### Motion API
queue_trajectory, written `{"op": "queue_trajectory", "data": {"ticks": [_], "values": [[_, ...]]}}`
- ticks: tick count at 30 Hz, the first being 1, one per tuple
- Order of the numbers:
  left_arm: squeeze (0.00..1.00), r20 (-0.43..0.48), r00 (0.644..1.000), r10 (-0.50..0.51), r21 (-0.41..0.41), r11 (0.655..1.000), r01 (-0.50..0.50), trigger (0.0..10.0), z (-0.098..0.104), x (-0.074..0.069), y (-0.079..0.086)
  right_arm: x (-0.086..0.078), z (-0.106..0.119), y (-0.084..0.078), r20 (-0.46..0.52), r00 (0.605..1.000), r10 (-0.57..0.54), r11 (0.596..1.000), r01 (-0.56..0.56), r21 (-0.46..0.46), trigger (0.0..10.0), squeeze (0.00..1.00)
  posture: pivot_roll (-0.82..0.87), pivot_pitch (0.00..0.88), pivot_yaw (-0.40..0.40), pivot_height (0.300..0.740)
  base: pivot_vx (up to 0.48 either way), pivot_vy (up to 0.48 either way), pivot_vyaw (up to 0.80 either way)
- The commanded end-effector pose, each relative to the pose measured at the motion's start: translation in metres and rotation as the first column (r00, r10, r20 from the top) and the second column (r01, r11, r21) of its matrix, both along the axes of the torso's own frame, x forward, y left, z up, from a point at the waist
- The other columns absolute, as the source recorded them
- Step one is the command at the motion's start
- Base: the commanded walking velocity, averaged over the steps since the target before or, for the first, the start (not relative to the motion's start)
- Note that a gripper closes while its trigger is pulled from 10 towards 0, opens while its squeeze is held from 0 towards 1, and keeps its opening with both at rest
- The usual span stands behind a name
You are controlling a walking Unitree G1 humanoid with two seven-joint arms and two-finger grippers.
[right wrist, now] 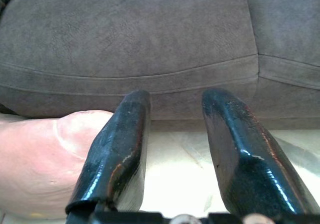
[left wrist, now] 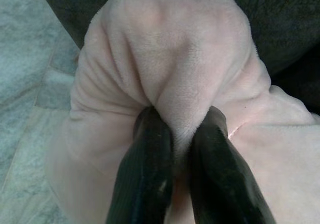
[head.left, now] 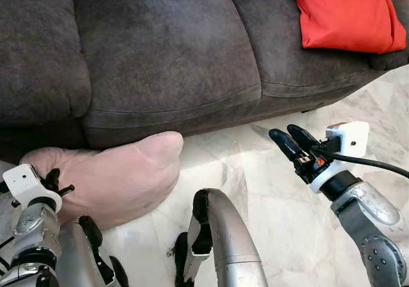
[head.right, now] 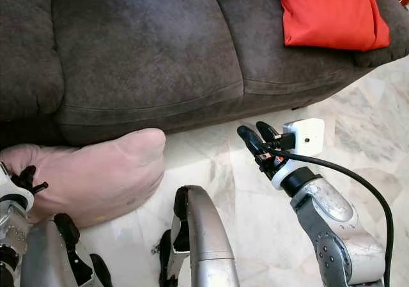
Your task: Move the pillow to the sofa from floor
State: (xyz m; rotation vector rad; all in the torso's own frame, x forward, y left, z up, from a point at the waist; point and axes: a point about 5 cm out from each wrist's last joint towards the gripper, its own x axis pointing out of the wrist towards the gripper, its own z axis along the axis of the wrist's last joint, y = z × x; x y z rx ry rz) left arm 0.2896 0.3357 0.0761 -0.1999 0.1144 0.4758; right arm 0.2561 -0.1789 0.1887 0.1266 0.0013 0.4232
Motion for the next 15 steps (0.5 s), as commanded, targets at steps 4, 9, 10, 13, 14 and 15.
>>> {"op": "queue_trajectory", "data": {"ticks": [4, 9, 10, 13, 14, 15], "values": [[0.0, 0.039, 0.999, 0.009, -0.001, 1.0, -0.009, 0.0, -0.006, -0.01, -0.006, -0.001, -0.01, -0.003, -0.025, 0.999, -0.033, 0.999, 0.033, -0.003, 10.0, 0.0, -0.08, 0.418, -0.391, 0.496, 0.0, 0.0, 0.0], [0.0, 0.118, 0.992, -0.037, 0.097, 0.995, 0.026, 0.0, 0.001, -0.019, -0.032, 0.002, -0.025, -0.001, -0.044, 0.998, -0.049, 0.999, 0.049, 0.006, 10.0, 0.0, -0.04, 0.387, -0.361, 0.496, 0.0, 0.0, 0.0], [0.0, 0.127, 0.991, -0.039, 0.103, 0.994, 0.026, 7.3, 0.002, -0.021, -0.036, 0.003, -0.028, 0.0, -0.049, 0.998, -0.051, 0.999, 0.051, 0.007, 10.0, 0.0, -0.02, 0.373, -0.352, 0.496, 0.0, 0.0, 0.0], [0.0, 0.144, 0.988, -0.049, 0.115, 0.993, 0.033, 10.0, 0.005, -0.025, -0.047, 0.006, -0.037, 0.003, -0.066, 0.996, -0.06, 0.998, 0.061, 0.006, 10.0, 0.0, 0.0, 0.359, -0.338, 0.496, 0.0, 0.0, 0.0], [0.0, 0.147, 0.987, -0.062, 0.127, 0.991, 0.043, 10.0, 0.007, -0.029, -0.055, 0.006, -0.042, 0.004, -0.075, 0.995, -0.063, 0.998, 0.064, 0.008, 10.0, 0.0, 0.01, 0.349, -0.328, 0.496, 0.0, 0.0, 0.0], [0.0, 0.149, 0.986, -0.07, 0.135, 0.99, 0.05, 10.0, 0.008, -0.032, -0.061, 0.006, -0.045, 0.005, -0.081, 0.995, -0.064, 0.998, 0.065, 0.009, 10.0, 0.0, 0.01, 0.349, -0.328, 0.496, 0.0, 0.0, 0.0]]}}
